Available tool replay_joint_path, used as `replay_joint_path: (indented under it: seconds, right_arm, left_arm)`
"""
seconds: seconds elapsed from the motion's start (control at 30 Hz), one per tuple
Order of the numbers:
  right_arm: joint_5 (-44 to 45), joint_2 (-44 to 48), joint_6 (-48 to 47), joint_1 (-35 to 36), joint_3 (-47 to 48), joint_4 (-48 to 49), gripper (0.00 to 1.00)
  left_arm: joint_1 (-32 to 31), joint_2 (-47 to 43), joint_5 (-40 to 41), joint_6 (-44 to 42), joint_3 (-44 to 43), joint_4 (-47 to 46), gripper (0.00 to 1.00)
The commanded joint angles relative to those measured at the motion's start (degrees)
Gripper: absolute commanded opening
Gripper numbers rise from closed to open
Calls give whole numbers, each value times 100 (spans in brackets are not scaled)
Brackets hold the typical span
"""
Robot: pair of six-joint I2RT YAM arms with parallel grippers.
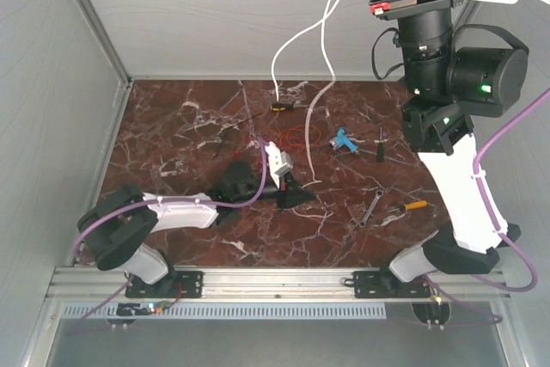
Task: Zip-tie the wires
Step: Straighten the cable at the center of the board.
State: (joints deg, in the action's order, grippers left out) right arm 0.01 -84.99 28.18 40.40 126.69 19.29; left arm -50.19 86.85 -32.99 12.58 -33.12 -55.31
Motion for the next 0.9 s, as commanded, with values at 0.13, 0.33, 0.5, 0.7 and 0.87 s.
replay_joint_path:
  seconds: [0.13, 0.33, 0.5, 0.7, 0.87]
  right_arm:
    - [436, 682, -567, 40, -801, 198, 0]
    - [1492, 1530, -1356, 38, -2105, -18, 0]
    - [2775, 2204, -1853, 36, -3200, -636, 0]
    - [4512, 2970, -2562, 14, -4604, -1120, 0]
    - [5140, 3708, -2030, -75, -5758, -1999, 0]
  left_arm:
    - [-10, -785, 1248, -289, -284, 1073, 0]
    - [-4, -1568, 3454, -276, -1066, 3855, 0]
    - [75, -2018, 5146, 181, -1639, 6307, 0]
    - [1482, -3110, 5193, 863, -1430, 7695, 0]
    - [2701, -3734, 5161, 1161, -1223, 8068, 0]
